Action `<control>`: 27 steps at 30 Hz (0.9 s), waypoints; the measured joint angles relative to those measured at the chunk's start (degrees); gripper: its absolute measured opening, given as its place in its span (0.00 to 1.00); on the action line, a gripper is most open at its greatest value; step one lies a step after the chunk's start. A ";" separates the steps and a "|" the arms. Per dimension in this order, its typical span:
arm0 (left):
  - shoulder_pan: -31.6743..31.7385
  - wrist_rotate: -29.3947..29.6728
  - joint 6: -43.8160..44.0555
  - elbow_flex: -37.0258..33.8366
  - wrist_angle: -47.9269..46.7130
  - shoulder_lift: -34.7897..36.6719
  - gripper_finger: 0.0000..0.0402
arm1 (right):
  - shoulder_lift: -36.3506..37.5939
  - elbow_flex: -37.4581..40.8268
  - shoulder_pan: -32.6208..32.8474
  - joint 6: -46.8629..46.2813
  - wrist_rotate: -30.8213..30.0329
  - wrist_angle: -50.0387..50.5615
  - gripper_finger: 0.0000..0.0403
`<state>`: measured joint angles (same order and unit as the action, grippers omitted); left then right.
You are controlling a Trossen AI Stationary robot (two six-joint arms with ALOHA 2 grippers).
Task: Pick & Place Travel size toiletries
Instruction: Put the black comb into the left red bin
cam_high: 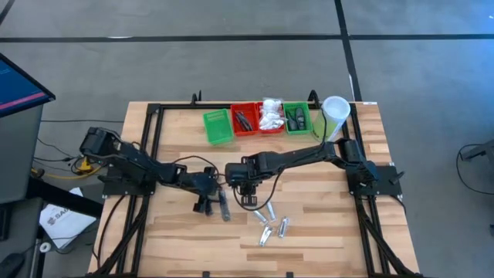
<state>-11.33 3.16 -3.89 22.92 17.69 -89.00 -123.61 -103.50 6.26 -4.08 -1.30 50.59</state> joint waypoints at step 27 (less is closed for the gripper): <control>-2.14 -6.47 -3.22 -0.20 8.21 -1.93 0.64 | -0.02 0.00 -0.02 1.22 -0.02 0.41 0.25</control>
<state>-13.47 -3.31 -7.11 22.72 25.89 -90.93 -123.63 -103.50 6.24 -2.85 -1.32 50.99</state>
